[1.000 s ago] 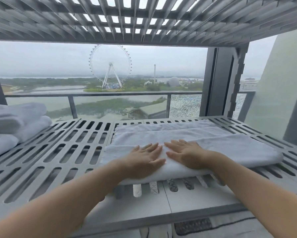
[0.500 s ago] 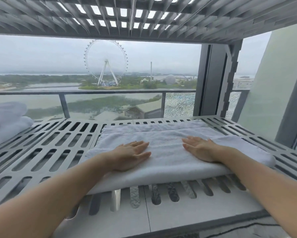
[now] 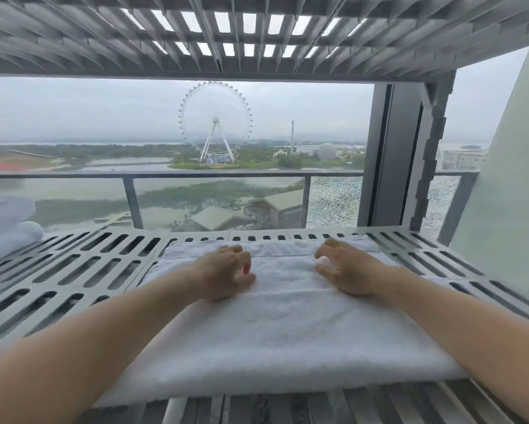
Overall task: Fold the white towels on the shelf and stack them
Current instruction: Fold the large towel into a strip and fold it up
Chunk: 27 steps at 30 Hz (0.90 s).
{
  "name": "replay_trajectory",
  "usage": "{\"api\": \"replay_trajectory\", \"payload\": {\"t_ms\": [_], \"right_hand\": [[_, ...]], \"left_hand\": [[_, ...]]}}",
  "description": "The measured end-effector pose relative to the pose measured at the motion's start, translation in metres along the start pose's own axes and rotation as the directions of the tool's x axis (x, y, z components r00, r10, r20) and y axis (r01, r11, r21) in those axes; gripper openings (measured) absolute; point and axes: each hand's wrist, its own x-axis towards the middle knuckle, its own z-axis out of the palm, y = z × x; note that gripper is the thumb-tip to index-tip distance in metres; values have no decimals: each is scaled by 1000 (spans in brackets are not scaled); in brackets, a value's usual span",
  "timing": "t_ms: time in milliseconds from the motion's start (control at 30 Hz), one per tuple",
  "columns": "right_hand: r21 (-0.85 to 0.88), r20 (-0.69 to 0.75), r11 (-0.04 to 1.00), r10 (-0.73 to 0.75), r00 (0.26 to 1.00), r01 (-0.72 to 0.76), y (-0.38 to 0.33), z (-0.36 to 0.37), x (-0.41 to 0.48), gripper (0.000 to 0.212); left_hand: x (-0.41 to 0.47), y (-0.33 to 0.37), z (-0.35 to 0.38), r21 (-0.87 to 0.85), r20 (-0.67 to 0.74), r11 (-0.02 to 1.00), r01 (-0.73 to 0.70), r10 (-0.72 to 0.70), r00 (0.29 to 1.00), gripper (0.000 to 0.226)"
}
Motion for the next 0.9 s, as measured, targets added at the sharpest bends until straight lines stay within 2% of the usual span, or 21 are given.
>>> {"api": "replay_trajectory", "payload": {"t_ms": [300, 433, 533, 600, 767, 833, 900], "right_hand": [[-38, 121, 999, 7, 993, -3, 24, 12, 71, 52], [-17, 217, 1000, 11, 976, -8, 41, 11, 103, 52], [164, 153, 986, 16, 988, -41, 51, 11, 119, 55], [206, 146, 978, -14, 989, -16, 56, 11, 126, 54], [129, 48, 988, -93, 994, 87, 66, 10, 137, 45], [90, -21, 984, -151, 988, 152, 70, 11, 133, 38], [-28, -125, 974, -228, 966, 226, 74, 8, 123, 39]], "left_hand": [[78, -5, 18, -10, -29, 995, 95, -96, 995, 24], [97, -23, 25, 6, 60, 968, 252, -252, 966, 43], [102, -31, 30, -14, 106, 962, 272, -269, 957, 50], [101, -32, 30, -12, 80, 965, 261, -260, 962, 49], [96, -29, 22, 169, -22, 948, 268, -269, 963, 38], [92, -31, 19, 220, -81, 946, 239, -227, 971, 33], [86, -36, 15, 256, -100, 947, 194, -173, 980, 32]]}}
